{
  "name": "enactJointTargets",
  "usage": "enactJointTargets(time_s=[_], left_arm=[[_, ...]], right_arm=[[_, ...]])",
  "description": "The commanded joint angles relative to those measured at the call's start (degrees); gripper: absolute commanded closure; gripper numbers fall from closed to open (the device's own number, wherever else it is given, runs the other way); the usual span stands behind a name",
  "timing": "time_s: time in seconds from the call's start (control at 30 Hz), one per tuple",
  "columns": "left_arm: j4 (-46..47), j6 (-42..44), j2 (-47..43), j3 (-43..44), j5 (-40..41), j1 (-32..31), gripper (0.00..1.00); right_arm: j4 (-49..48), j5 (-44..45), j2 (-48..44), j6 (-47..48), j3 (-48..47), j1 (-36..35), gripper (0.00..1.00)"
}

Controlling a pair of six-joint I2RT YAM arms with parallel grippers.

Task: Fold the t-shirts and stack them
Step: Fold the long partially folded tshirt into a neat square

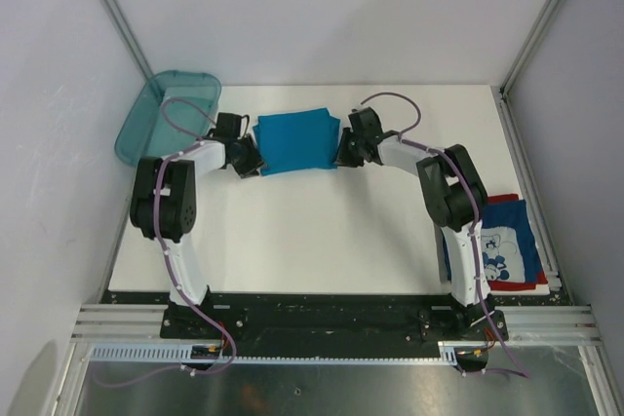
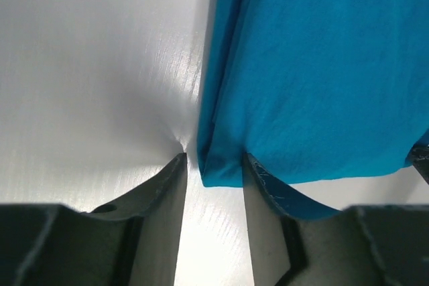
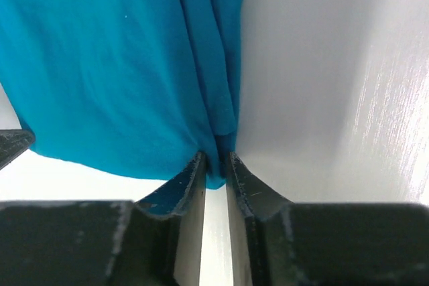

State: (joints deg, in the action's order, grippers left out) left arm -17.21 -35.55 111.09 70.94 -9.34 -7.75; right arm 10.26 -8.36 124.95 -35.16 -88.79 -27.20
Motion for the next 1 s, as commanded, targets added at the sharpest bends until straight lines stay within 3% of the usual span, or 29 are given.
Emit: enactJointTargets(time_s=[0.0, 0.13, 0.2, 0.27, 0.53, 0.77, 0.97], left_arm=[[-0.23, -0.04, 1.8, 1.4, -0.77, -1.06, 0.61], [-0.2, -1.32, 1.55, 0.89, -0.76, -1.42, 0.82], [-0.28, -2.19, 0.55, 0.04, -0.59, -1.4, 0.94], [-0.3, -2.89, -1.55, -1.53, -0.06, -1.44, 0.99], [-1.39, -6.93, -16.88, -15.93, 3.44, -1.31, 1.0], [-3.72, -12.03, -32.45, -31.04, 8.67, -0.62, 1.0], [-6.73, -15.19, -43.47, -39.04, 9.01, -0.04, 1.0]], right_arm=[[-0.7, -0.41, 0.76, -0.83, -2.59, -0.3, 0.83], [-0.5, -0.52, 0.32, -1.15, -2.36, -0.31, 0.97], [0.2, -0.3, -0.62, -1.28, -1.87, -0.37, 0.99], [1.03, -0.02, -2.15, -1.72, -0.58, -0.48, 1.0], [4.0, -0.96, -10.26, -4.4, 11.02, -5.17, 1.0], [3.11, 1.11, -19.52, -10.54, 24.32, -14.82, 1.0], [4.5, 4.26, -23.79, -14.99, 29.46, -23.54, 1.0]])
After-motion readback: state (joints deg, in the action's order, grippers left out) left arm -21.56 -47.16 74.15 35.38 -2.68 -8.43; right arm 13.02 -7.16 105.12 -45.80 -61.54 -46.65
